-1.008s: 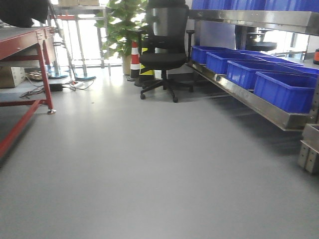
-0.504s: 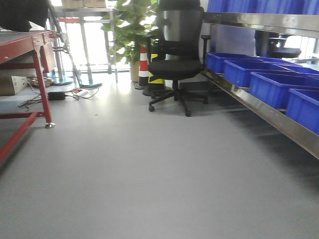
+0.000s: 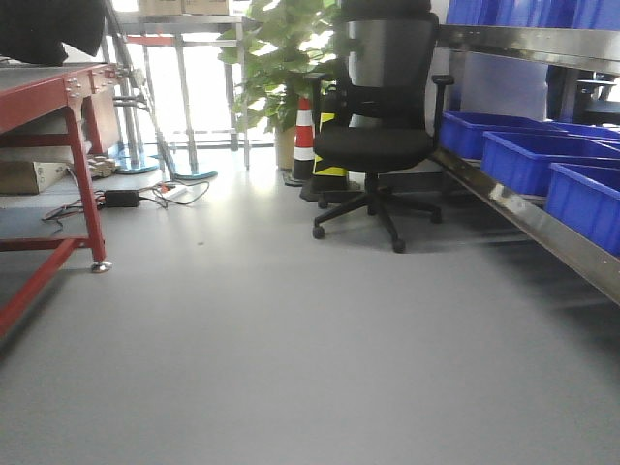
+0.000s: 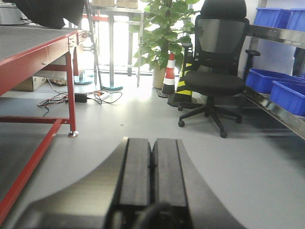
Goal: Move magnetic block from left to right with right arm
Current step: 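Drive past the black office chair toward the other table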
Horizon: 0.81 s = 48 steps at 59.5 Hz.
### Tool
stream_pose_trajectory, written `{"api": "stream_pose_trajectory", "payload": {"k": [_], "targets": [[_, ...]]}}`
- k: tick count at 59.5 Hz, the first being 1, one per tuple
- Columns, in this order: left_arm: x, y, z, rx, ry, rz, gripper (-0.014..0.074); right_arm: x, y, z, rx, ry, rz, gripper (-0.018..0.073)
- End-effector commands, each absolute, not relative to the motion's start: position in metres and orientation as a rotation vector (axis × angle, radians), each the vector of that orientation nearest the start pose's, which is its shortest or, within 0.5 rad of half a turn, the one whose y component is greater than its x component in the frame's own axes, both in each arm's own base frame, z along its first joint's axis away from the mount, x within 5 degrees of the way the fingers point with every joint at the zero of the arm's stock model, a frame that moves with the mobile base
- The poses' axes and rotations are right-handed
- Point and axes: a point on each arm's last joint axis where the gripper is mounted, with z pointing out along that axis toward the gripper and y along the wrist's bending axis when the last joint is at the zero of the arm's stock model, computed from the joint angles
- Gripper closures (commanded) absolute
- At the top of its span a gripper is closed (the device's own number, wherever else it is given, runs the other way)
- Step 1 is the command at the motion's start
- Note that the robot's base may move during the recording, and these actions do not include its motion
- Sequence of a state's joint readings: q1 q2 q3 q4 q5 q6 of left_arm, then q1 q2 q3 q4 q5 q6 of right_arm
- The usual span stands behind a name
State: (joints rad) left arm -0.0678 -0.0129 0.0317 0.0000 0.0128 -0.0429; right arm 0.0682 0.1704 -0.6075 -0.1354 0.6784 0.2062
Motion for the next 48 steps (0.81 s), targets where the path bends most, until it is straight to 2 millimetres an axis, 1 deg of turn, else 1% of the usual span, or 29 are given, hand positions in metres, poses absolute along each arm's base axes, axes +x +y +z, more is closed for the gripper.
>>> {"api": "stream_pose_trajectory", "payload": {"k": [1, 48], "targets": [[0.0550, -0.0038, 0.2076, 0.016, 1.423, -0.097, 0.0712, 0.0260, -0.0056, 0.3551, 0.069, 1.619, 0.045, 0.0344], [0.0550, -0.0038, 0.2076, 0.016, 1.423, -0.097, 0.0713, 0.0260, -0.0056, 0.3551, 0.069, 1.619, 0.045, 0.0344]]}}
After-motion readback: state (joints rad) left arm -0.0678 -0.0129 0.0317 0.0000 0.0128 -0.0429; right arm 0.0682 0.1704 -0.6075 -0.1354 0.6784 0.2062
